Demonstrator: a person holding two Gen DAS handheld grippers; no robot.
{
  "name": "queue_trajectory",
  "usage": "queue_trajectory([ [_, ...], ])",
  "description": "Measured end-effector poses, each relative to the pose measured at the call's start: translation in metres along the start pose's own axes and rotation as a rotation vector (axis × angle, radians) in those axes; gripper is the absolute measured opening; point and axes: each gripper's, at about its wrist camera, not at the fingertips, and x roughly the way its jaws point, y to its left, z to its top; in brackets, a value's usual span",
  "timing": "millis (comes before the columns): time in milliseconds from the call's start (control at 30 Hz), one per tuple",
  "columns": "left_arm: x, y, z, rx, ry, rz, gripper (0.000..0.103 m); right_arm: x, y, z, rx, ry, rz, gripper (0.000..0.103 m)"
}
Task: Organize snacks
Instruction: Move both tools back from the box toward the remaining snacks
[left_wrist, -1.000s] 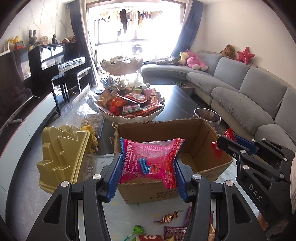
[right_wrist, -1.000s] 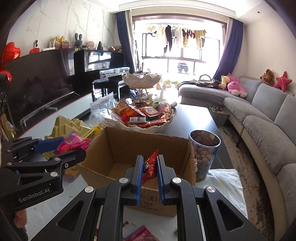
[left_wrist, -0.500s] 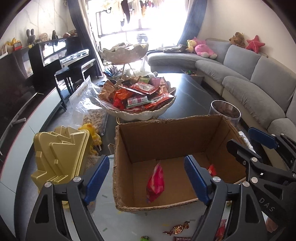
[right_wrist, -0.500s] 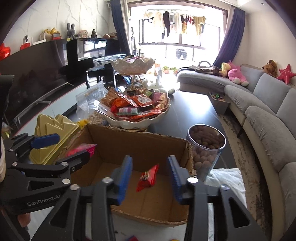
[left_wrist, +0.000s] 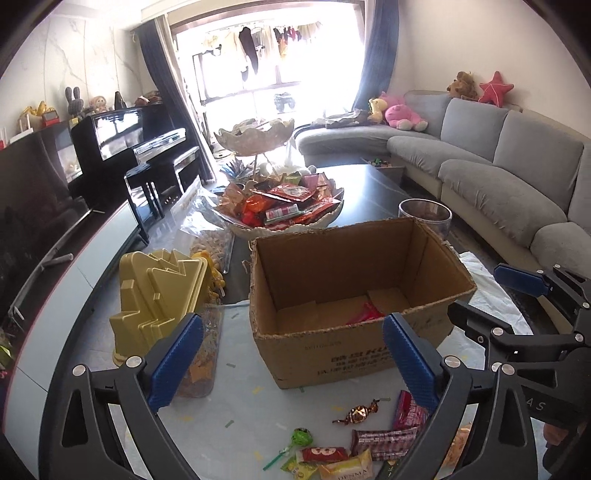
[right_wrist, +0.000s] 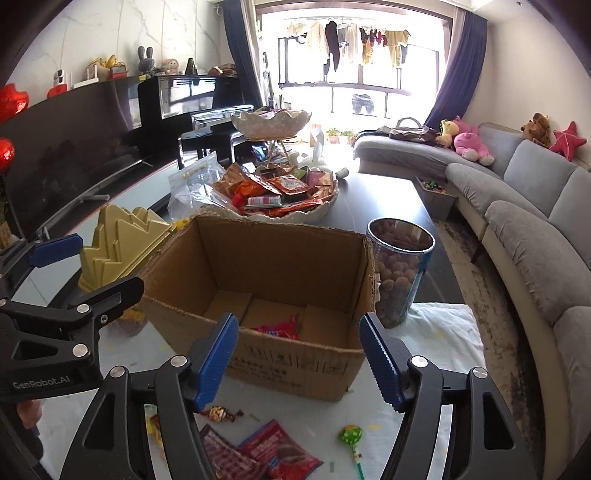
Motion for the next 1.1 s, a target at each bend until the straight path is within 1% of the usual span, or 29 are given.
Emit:
queue_trajectory([
  [100,-0.013,-0.006,-0.012,0.007,0.001,-0.019,0.1,-0.015,0.005,-0.011,-0.024,-0.009,-0.002,0.07],
  [300,-0.039,-0.017,-0.037,0.032,-0.006,-0.027,0.1,-0.039,0.01,-0.033,-0.048,-0.015,0.012,0.071],
  [367,-0.046,-0.019,-0.045,0.04,-0.007,-0.023,0.1,-0.046,0.011,-0.041,-0.058,-0.014,0.019,0.071],
  [600,-0.066,-0.027,-0.074,0.071,-0.012,-0.014,0.1,-0.06,0.016,-0.065,-0.122,-0.001,0.001,0.071],
  [700,-0.07,-0.034,-0.085,0.097,-0.008,-0.026,0.1,-0.063,0.018,-0.077,-0.146,0.02,0.005,0.071],
  [900,-0.065,-0.05,-0.109,0.149,0.037,-0.052,0.1,-0.062,0.022,-0.103,-0.184,0.077,0.022,0.071],
  [1100,-0.057,-0.063,-0.131,0.204,0.08,-0.104,0.099,-0.056,0.024,-0.13,-0.22,0.151,0.028,0.071],
])
